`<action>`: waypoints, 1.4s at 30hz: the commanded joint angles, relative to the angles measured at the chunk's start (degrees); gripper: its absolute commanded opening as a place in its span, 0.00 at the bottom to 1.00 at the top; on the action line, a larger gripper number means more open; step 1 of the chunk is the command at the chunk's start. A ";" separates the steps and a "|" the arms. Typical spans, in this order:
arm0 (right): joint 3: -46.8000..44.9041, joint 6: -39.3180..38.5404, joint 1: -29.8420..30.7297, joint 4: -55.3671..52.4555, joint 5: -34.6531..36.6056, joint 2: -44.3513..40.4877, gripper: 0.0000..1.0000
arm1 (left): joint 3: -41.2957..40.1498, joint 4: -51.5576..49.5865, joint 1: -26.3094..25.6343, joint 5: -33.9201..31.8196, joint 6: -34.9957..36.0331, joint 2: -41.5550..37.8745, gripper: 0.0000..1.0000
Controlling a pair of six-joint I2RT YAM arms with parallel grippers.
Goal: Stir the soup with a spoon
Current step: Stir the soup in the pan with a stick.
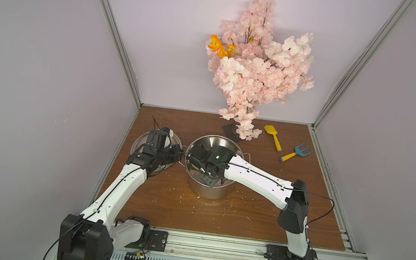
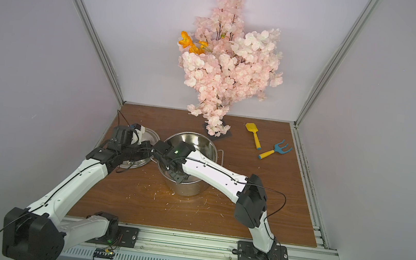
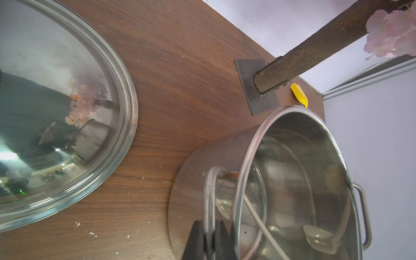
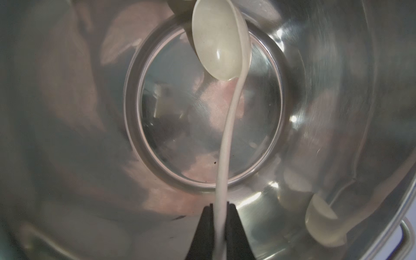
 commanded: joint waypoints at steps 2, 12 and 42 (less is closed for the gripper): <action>-7.77 1.53 -0.72 -1.37 2.93 -6.43 0.00 | 0.19 -0.77 -1.04 1.65 2.21 -1.32 0.00; -10.58 3.14 -6.78 -1.13 7.63 -8.58 0.00 | -0.29 -0.83 -1.05 1.91 1.85 -2.33 0.00; -16.95 5.83 -1.12 2.51 -0.76 -11.95 0.00 | -0.43 -0.77 -1.40 1.13 2.13 -1.78 0.00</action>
